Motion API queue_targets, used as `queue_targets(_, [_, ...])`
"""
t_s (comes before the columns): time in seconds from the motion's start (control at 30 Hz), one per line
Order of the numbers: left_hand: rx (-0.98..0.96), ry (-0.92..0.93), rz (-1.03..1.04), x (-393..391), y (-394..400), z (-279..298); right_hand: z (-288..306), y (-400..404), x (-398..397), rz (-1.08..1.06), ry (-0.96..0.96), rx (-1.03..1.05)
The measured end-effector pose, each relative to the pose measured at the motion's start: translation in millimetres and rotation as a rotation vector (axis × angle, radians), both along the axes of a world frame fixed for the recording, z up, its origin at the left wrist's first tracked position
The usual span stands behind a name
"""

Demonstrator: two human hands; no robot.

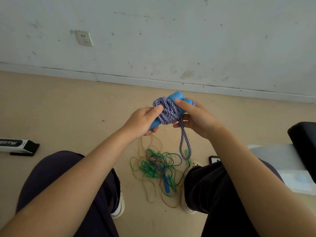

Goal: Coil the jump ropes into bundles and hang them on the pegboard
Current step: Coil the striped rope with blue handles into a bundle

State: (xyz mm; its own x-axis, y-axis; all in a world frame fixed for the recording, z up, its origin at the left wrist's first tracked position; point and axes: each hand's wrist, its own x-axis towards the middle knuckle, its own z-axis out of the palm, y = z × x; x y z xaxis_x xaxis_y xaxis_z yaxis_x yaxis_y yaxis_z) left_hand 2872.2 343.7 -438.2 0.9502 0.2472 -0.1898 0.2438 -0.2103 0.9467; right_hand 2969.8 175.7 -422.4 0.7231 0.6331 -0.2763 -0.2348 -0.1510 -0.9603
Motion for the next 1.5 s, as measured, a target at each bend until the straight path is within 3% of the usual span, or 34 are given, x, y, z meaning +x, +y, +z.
queue_targets(0.13, [-0.091, 0.009, -0.017, 0.6, -1.9, -2.5, -8.2, 7.6, -6.4, -0.109, 0.124, 0.092])
queue_targets(0.47, [-0.386, 0.203, -0.197, -1.9, 4.0, 4.9, -5.0, 5.9, -5.6, 0.002, 0.02, 0.176])
queue_targets(0.67, [-0.372, 0.202, -0.239, -2.3, -0.7, 0.3, -1.2, 7.0, -8.4, 0.053, -0.086, 0.039])
queue_targets(0.77, [-0.323, 0.121, -0.134, 1.5, 0.5, -0.7, 3.8, 7.2, -9.6, 0.114, -0.194, -0.12])
queue_targets(0.97, [-0.246, -0.029, 0.138, 4.7, 5.4, -3.1, 8.6, 8.8, -10.9, 0.127, -0.233, -0.128])
queue_targets(1.2, [-0.216, 0.0, 0.07, 4.0, 4.7, -1.8, 1.9, 4.5, -7.8, 0.098, -0.324, -0.223])
queue_targets(1.4, [-0.08, -0.067, -0.022, 0.8, 3.9, 0.1, 0.6, 1.4, -9.1, 0.022, -0.445, -0.368])
queue_targets(1.5, [-0.141, -0.058, 0.012, 1.7, 4.1, 0.0, -0.2, 4.0, -9.6, -0.005, -0.43, -0.305])
